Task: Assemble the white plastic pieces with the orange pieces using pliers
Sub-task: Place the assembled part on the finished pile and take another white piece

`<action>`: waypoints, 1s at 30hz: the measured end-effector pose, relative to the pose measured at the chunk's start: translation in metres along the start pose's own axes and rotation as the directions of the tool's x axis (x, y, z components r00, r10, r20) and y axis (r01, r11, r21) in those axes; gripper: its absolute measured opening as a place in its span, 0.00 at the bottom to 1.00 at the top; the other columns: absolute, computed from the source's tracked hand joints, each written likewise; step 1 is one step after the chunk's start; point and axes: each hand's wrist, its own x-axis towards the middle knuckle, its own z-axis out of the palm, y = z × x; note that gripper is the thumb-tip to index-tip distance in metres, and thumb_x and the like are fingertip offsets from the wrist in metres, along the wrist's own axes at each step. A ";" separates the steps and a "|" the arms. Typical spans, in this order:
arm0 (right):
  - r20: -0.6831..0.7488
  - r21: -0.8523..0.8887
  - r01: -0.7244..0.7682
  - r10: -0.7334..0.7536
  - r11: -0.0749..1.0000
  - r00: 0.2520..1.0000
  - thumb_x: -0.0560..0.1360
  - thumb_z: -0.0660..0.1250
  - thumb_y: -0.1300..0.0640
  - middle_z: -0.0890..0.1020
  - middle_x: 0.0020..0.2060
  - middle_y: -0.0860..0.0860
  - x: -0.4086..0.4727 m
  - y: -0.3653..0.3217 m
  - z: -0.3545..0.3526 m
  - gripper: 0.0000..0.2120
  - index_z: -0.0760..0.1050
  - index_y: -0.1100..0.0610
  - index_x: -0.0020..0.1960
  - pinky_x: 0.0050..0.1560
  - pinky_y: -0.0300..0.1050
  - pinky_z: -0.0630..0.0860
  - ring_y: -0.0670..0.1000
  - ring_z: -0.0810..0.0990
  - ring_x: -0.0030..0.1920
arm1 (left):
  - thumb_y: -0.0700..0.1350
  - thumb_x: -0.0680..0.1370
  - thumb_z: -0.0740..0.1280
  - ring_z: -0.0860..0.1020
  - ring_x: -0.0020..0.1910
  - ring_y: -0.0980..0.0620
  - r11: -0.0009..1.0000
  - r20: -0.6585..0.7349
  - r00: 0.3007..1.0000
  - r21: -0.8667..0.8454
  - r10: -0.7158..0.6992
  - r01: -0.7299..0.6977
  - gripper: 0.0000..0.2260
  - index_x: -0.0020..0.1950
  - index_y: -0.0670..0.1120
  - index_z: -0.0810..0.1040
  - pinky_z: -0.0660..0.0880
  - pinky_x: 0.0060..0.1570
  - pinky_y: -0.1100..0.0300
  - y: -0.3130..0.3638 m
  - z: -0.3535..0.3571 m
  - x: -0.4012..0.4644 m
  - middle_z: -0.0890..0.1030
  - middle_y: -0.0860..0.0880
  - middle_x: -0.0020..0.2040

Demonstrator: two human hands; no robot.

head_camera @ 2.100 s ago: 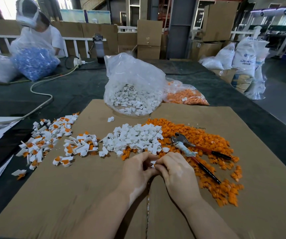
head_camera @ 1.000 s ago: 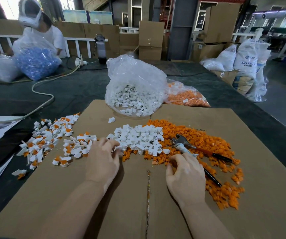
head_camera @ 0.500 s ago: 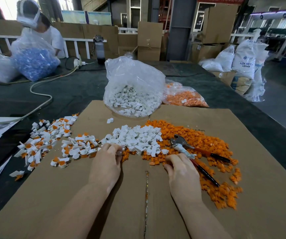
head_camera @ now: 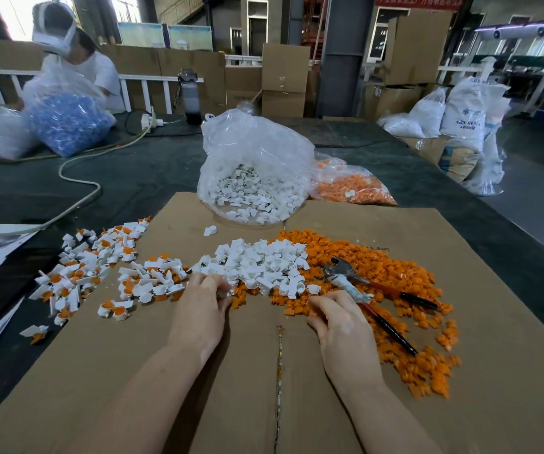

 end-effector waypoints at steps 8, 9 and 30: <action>-0.015 0.023 0.027 -0.027 0.999 1.000 0.64 0.76 0.70 0.80 0.38 0.54 -0.001 -0.002 -0.004 0.09 0.80 0.63 0.42 0.37 0.43 0.79 0.53 0.81 0.40 | 0.41 0.79 0.62 0.69 0.45 0.60 0.973 0.051 0.990 -0.200 0.130 -0.117 0.16 0.66 0.51 0.71 0.63 0.43 0.75 0.020 0.002 -0.006 0.69 0.52 0.48; -0.017 0.017 0.033 -0.033 0.999 0.999 0.64 0.76 0.69 0.80 0.38 0.55 -0.001 -0.003 -0.004 0.10 0.81 0.63 0.44 0.38 0.43 0.80 0.53 0.81 0.40 | 0.42 0.79 0.61 0.69 0.44 0.62 0.969 0.086 0.983 -0.202 0.162 -0.142 0.17 0.67 0.52 0.70 0.63 0.44 0.76 0.025 0.003 -0.007 0.67 0.53 0.48; -0.071 0.056 0.010 -0.006 0.998 0.997 0.66 0.73 0.70 0.78 0.39 0.50 -0.001 0.000 -0.003 0.10 0.76 0.59 0.42 0.42 0.43 0.75 0.52 0.77 0.43 | 0.45 0.75 0.68 0.72 0.46 0.60 0.938 0.119 0.984 -0.335 0.134 -0.088 0.07 0.52 0.53 0.80 0.65 0.43 0.77 0.050 0.038 -0.027 0.74 0.59 0.45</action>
